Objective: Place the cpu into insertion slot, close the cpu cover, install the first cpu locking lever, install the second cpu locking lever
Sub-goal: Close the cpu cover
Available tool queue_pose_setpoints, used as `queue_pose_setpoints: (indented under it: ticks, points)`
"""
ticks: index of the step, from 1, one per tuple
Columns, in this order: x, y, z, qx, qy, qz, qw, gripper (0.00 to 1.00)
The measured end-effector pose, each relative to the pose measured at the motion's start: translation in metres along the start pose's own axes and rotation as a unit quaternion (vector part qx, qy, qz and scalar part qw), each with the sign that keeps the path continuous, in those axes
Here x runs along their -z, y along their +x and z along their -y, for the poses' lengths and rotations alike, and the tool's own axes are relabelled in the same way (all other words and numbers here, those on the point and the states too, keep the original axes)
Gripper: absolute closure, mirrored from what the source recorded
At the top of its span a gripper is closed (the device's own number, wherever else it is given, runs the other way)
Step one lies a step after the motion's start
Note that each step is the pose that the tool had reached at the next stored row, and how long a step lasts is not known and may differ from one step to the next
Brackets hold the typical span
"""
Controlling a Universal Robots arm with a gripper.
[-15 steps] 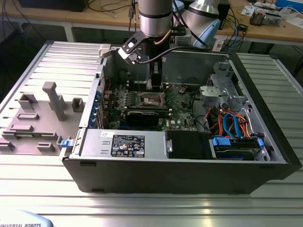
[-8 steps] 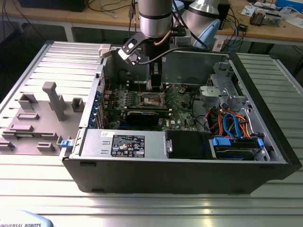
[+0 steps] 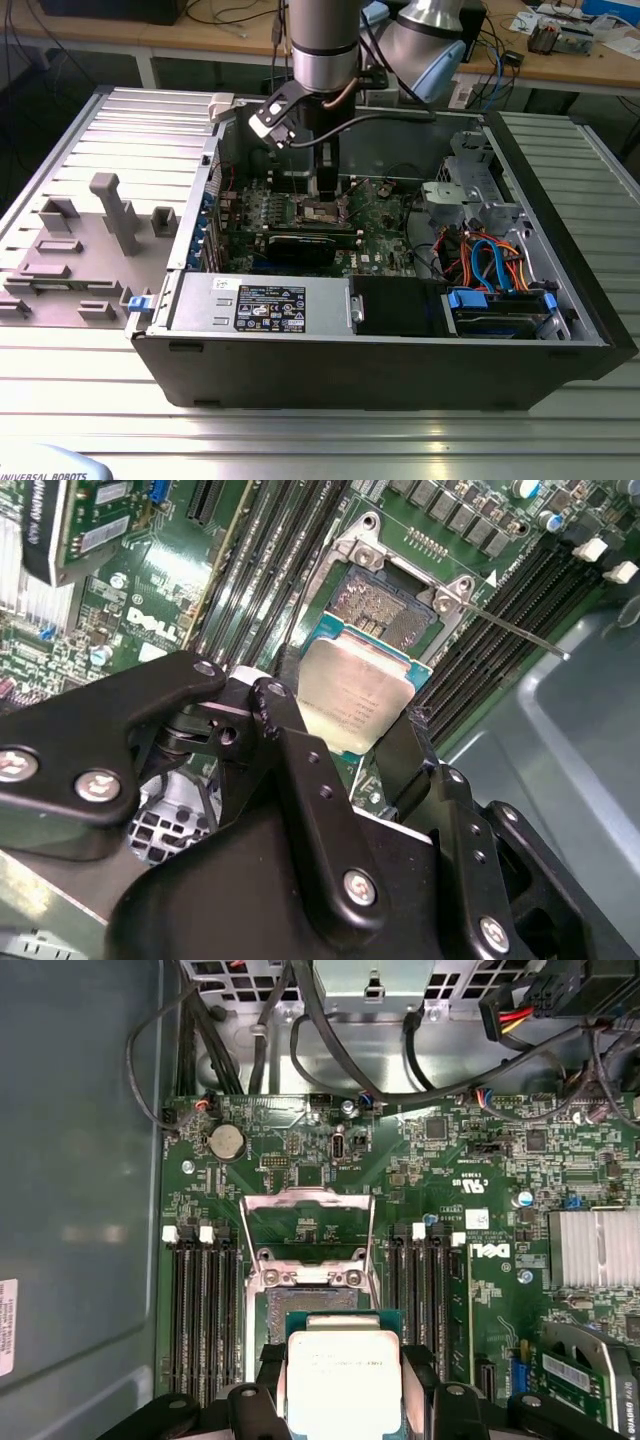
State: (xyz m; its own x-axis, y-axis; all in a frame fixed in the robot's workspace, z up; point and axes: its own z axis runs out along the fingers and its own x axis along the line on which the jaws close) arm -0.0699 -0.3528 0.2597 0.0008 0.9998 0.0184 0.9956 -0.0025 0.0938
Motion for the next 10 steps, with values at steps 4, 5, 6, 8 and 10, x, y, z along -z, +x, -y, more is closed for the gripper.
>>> queue_pose_setpoints:
  ticks: [4,5,6,8,10]
  points:
    - [-0.0083,0.001,0.0008,0.0,0.0,0.0,1.0,0.46]
    - [-0.0101,0.0012,0.0009,0.0,0.0,0.0,1.0,0.46]
    - [-0.013,0.0017,0.0012,0.0,0.0,0.0,1.0,0.46]
    - [-0.0171,0.0023,0.0014,0.0,0.0,0.0,1.0,0.46]
    - [-0.0184,0.0023,0.0016,0.0,0.0,0.0001,1.0,0.46]
